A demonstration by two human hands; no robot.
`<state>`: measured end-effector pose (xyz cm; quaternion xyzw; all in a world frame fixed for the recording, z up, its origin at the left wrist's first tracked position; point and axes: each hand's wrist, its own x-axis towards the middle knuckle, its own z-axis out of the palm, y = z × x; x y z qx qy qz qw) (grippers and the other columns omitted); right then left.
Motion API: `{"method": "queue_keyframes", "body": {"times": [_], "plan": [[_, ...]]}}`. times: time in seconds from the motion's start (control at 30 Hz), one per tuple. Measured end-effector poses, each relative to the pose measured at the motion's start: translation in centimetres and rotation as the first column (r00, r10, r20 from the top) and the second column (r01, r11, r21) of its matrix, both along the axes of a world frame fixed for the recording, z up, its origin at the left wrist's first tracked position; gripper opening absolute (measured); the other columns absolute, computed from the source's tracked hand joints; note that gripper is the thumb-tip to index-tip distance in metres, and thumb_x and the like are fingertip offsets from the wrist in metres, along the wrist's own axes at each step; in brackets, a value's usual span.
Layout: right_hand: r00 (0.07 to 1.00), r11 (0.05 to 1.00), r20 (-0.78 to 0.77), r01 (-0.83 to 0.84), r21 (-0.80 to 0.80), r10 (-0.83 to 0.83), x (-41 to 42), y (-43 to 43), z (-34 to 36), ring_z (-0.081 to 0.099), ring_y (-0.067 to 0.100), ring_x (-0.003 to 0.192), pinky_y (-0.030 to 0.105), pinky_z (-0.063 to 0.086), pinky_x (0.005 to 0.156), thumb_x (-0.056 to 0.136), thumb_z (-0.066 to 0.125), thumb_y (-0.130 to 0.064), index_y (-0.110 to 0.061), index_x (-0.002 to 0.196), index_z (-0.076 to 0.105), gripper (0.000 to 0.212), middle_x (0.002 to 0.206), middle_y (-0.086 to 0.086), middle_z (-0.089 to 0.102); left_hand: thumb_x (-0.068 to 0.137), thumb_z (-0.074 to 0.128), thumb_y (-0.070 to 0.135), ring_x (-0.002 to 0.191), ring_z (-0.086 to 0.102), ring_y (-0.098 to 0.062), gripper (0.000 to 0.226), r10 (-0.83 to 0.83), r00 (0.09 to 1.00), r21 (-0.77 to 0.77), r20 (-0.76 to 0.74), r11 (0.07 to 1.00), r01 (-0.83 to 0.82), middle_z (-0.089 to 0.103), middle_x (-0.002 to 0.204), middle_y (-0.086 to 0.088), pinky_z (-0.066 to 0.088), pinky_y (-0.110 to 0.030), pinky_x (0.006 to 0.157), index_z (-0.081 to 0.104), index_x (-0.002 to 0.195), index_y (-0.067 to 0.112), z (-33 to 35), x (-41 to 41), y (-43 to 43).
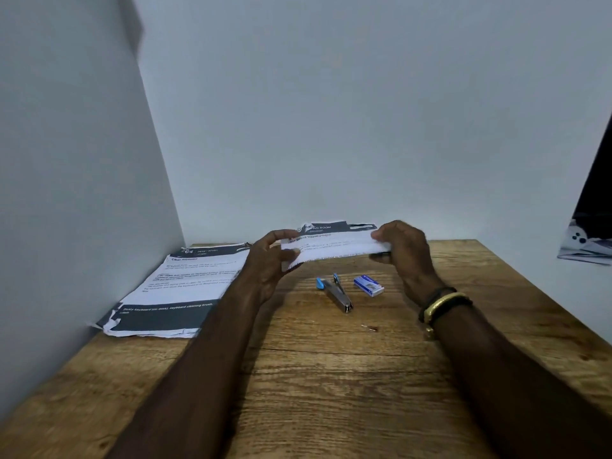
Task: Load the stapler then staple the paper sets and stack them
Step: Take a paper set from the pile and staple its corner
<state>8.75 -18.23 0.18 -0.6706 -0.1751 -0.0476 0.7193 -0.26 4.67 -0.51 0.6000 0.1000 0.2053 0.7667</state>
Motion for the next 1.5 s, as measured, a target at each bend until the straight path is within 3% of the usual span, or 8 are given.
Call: {"method": "queue_keyframes", "body": {"times": [0.17, 0.4, 0.63, 0.83, 0.97, 1.07, 1.17, 1.5], "plan": [[0.989, 0.772, 0.148, 0.080, -0.631, 0.019, -1.5, 0.9, -0.2, 0.069, 0.023, 0.096, 0.044, 0.057, 0.089, 0.083, 0.072, -0.036, -0.019, 0.074, 0.079, 0.020, 0.089, -0.003, 0.077, 0.080, 0.060, -0.012, 0.086, 0.060, -0.024, 0.052, 0.146, 0.980, 0.239, -0.136, 0.965, -0.110, 0.071, 0.117, -0.008, 0.049, -0.039, 0.083, 0.077, 0.116, 0.020, -1.5, 0.9, -0.1], [0.948, 0.197, 0.264, 0.228, -0.953, 0.179, -4.0, 3.0, -0.3, 0.053, 0.024, 0.105, 0.051, 0.040, 0.102, 0.059, 0.069, -0.082, -0.025, 0.068, 0.054, 0.060, 0.093, -0.002, 0.055, 0.081, 0.058, -0.016, 0.085, 0.067, -0.021, 0.052, 0.238, 0.963, 0.194, -0.128, 0.958, -0.211, 0.071, 0.111, -0.007, 0.060, -0.037, 0.085, 0.073, 0.122, 0.013, -2.0, 1.0, -1.3], [0.973, 0.564, 0.194, 0.092, -0.820, 0.124, -3.4, 2.1, 0.4, 0.064, 0.012, 0.081, 0.035, 0.049, 0.081, 0.064, 0.082, -0.045, -0.017, 0.075, 0.074, 0.031, 0.078, -0.011, 0.071, 0.080, 0.057, -0.016, 0.076, 0.061, -0.007, 0.054, 0.276, 0.951, 0.250, -0.140, 0.939, -0.236, 0.067, 0.101, 0.001, 0.050, -0.012, 0.051, 0.073, 0.120, 0.016, -1.3, 0.2, -1.9], [0.962, 0.921, -0.127, -0.269, -0.281, 0.242, -2.3, 1.4, 0.7, 0.073, 0.014, 0.074, 0.023, 0.050, 0.056, 0.083, 0.080, -0.020, -0.014, 0.080, 0.076, 0.008, 0.085, 0.004, 0.080, 0.083, 0.063, -0.011, 0.081, 0.061, -0.007, 0.049, 0.277, 0.945, 0.235, -0.171, 0.943, -0.234, 0.064, 0.096, 0.006, 0.063, -0.028, 0.076, 0.073, 0.121, 0.017, -1.3, 0.2, -2.1], [0.836, 0.896, -0.321, -0.417, 0.154, 0.444, -1.7, 2.6, 0.7, 0.079, 0.029, 0.095, 0.036, 0.063, 0.073, 0.092, 0.076, -0.029, -0.020, 0.095, 0.071, 0.011, 0.106, 0.012, 0.081, 0.085, 0.076, 0.001, 0.082, 0.067, -0.015, 0.022, 0.326, 0.935, 0.178, -0.143, 0.937, -0.299, 0.072, 0.097, -0.004, 0.062, -0.022, 0.067, 0.078, 0.105, 0.008, -1.6, 0.1, -2.7], [0.804, 0.873, -0.341, -0.434, 0.222, 0.487, -1.3, 4.1, 0.6, 0.078, 0.041, 0.097, 0.053, 0.065, 0.077, 0.098, 0.068, -0.037, -0.020, 0.106, 0.066, 0.018, 0.105, 0.016, 0.080, 0.080, 0.080, -0.001, 0.088, 0.068, -0.024, 0.026, 0.395, 0.904, 0.155, -0.163, 0.915, -0.372, 0.070, 0.099, -0.009, 0.063, -0.043, 0.080, 0.069, 0.099, 0.013, -1.8, 0.3, -2.9], [0.796, 0.855, -0.320, -0.446, 0.265, 0.514, -1.1, 5.7, 0.5, 0.077, 0.045, 0.095, 0.051, 0.065, 0.070, 0.103, 0.060, -0.034, -0.022, 0.125, 0.059, 0.025, 0.113, 0.024, 0.074, 0.076, 0.084, 0.000, 0.087, 0.070, -0.020, 0.044, 0.435, 0.886, 0.175, -0.161, 0.896, -0.409, 0.069, 0.100, -0.006, 0.063, -0.030, 0.063, 0.061, 0.109, 0.018, -1.7, 0.4, -2.9], [0.900, 0.899, 0.007, -0.435, -0.055, 0.436, -0.7, 8.6, 1.7, 0.077, 0.034, 0.096, 0.037, 0.067, 0.073, 0.102, 0.062, -0.011, -0.012, 0.139, 0.056, 0.037, 0.115, 0.015, 0.072, 0.080, 0.081, 0.005, 0.094, 0.073, -0.024, 0.025, 0.434, 0.894, 0.348, -0.111, 0.860, -0.374, 0.075, 0.104, -0.008, 0.063, -0.043, 0.079, 0.067, 0.095, 0.020, -1.9, 0.3, -3.2]]}}
